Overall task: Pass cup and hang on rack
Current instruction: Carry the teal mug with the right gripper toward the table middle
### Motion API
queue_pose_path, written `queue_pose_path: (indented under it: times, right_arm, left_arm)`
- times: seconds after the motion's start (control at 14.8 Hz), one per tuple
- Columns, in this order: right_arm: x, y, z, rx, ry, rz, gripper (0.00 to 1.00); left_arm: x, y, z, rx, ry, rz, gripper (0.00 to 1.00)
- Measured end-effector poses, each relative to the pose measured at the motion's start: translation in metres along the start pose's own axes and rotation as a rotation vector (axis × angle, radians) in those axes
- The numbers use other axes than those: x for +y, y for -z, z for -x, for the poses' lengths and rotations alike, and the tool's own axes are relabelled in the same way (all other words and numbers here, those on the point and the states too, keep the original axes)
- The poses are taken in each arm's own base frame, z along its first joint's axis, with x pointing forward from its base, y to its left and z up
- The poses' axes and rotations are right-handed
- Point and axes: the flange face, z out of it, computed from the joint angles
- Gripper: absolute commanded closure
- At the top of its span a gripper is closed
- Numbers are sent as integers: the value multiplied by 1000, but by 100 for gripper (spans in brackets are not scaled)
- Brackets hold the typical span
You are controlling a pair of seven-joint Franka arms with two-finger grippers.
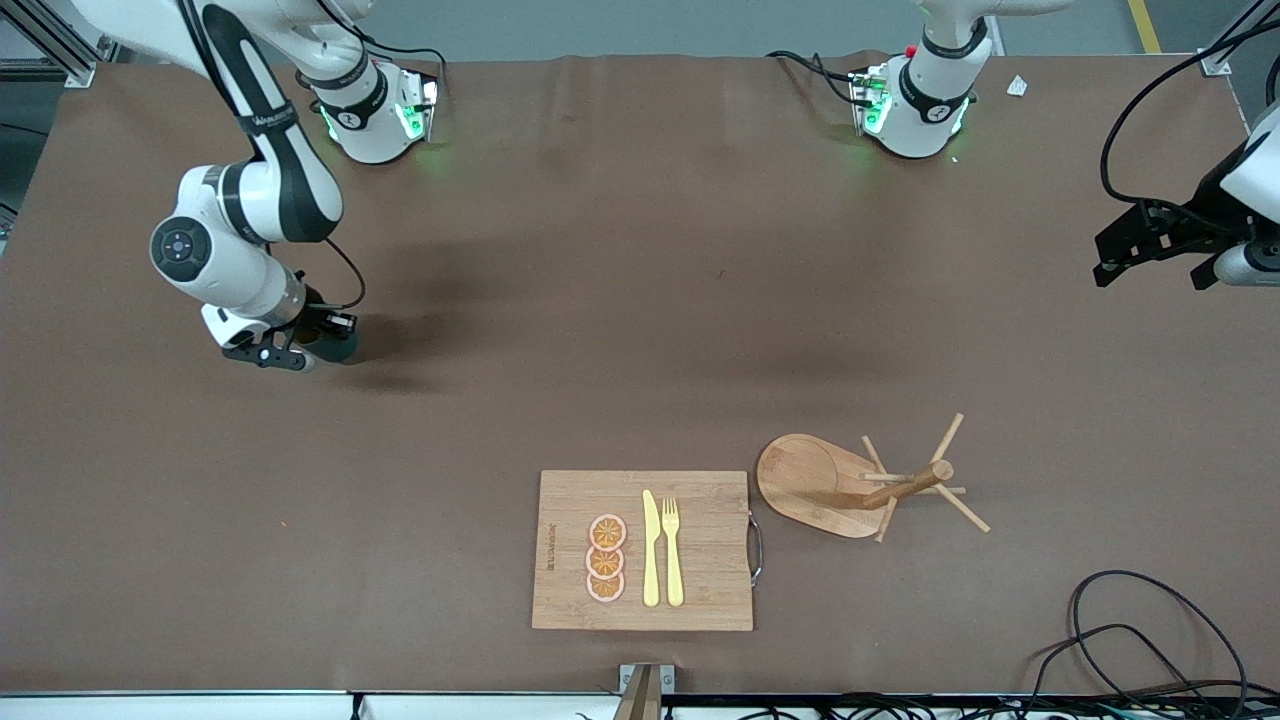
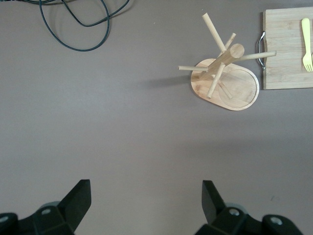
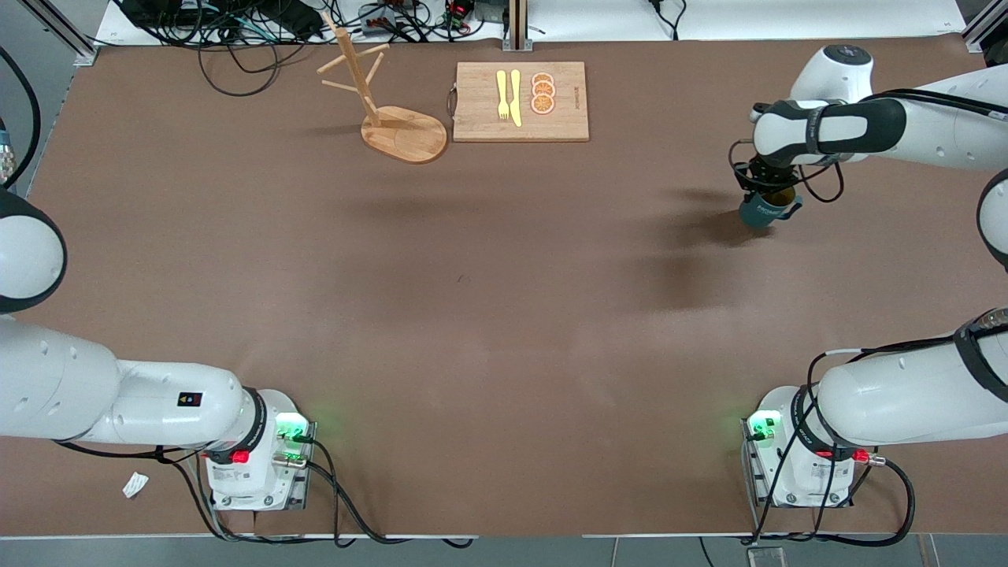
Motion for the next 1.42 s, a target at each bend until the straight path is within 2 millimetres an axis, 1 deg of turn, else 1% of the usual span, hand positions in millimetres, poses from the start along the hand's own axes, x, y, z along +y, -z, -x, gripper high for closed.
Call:
queue_pose_path:
  times: [0.07, 0.14, 0.2, 0.27, 0.34, 0.47, 0.54, 0.61, 0.68, 0.81, 0.95, 1.08, 1.22, 1.42]
  right_arm:
    - [-18, 11, 5, -9, -41, 4, 100]
    - [-42, 22, 13, -12, -84, 8, 100]
    - [-71, 32, 23, -4, -131, 10, 100]
    - [-106, 41, 37, 13, -179, 8, 100]
    - [-145, 51, 54, 35, -228, -1, 100]
    - [-218, 70, 93, 70, -315, -31, 100]
    - [-251, 76, 112, 78, -356, -45, 100]
    - [-279, 79, 127, 83, -389, -59, 100]
    - [-305, 80, 138, 85, -416, -70, 100]
    - [-352, 72, 149, 82, -474, -87, 100]
    - [-394, 62, 150, 78, -533, -106, 100]
    - [-431, 49, 149, 74, -579, -125, 100]
    - [-459, 36, 150, 70, -602, -136, 100]
    - [-486, 12, 154, 65, -593, -132, 100]
  left_arm:
    - [0, 0, 0, 0, -1, 0, 0]
    - [0, 0, 0, 0, -1, 0, 0]
    - [0, 0, 0, 0, -2, 0, 0]
    - [1, 0, 0, 0, -2, 0, 0]
    - [1, 0, 0, 0, -2, 0, 0]
    - [1, -1, 0, -1, -3, 0, 0]
    - [1, -2, -1, -3, -3, 0, 0]
    - [1, -3, -1, -5, -3, 0, 0]
    - [1, -4, -2, -7, -3, 0, 0]
    - [0, -6, -3, -11, -1, 0, 0]
    - [0, -7, -3, -12, -1, 0, 0]
    - [0, -7, -3, -12, 0, 0, 0]
    - [0, -7, -3, -11, 0, 0, 0]
    - [-5, -8, -4, -14, 8, -1, 0]
